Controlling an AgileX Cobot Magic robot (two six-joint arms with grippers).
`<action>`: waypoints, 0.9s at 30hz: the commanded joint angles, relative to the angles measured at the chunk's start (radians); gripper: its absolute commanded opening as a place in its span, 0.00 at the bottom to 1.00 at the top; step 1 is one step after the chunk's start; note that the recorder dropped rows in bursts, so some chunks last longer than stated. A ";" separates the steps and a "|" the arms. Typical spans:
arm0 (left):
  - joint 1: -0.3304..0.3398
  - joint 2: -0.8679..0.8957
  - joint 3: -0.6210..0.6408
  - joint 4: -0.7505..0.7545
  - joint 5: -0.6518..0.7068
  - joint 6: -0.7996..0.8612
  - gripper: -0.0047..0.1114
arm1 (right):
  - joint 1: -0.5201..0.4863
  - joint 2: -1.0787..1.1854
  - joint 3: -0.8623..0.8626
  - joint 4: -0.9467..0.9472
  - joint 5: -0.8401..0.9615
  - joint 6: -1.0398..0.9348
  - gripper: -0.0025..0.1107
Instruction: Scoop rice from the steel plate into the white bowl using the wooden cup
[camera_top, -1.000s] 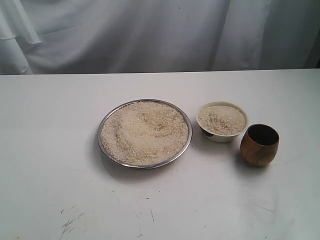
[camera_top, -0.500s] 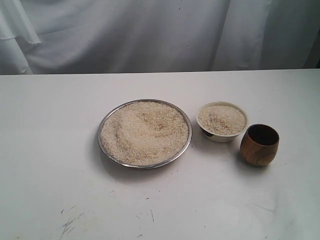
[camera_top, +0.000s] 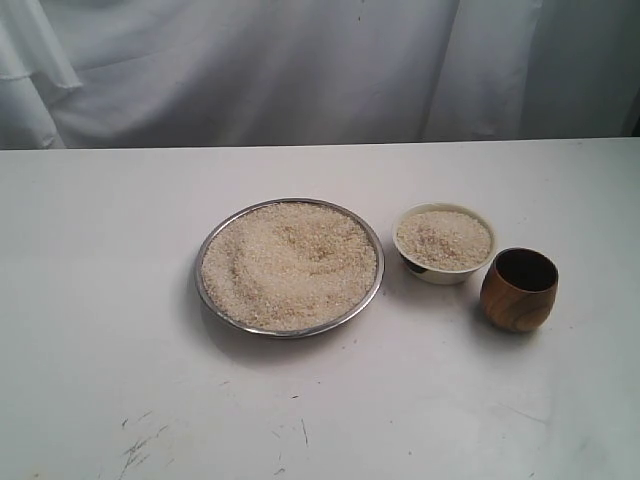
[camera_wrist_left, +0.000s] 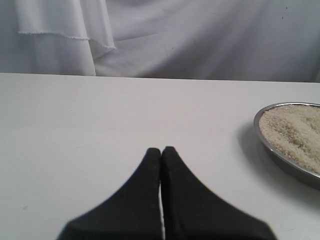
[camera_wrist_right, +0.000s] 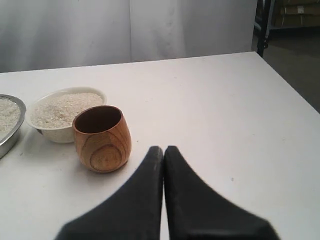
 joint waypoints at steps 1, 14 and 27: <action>-0.002 -0.005 0.005 -0.001 -0.006 -0.003 0.04 | 0.002 -0.003 0.003 -0.006 0.007 -0.056 0.02; -0.002 -0.005 0.005 -0.001 -0.006 -0.003 0.04 | 0.002 -0.003 0.003 -0.006 0.007 -0.062 0.02; -0.002 -0.005 0.005 -0.001 -0.006 -0.003 0.04 | 0.002 -0.003 0.003 -0.006 0.007 -0.062 0.02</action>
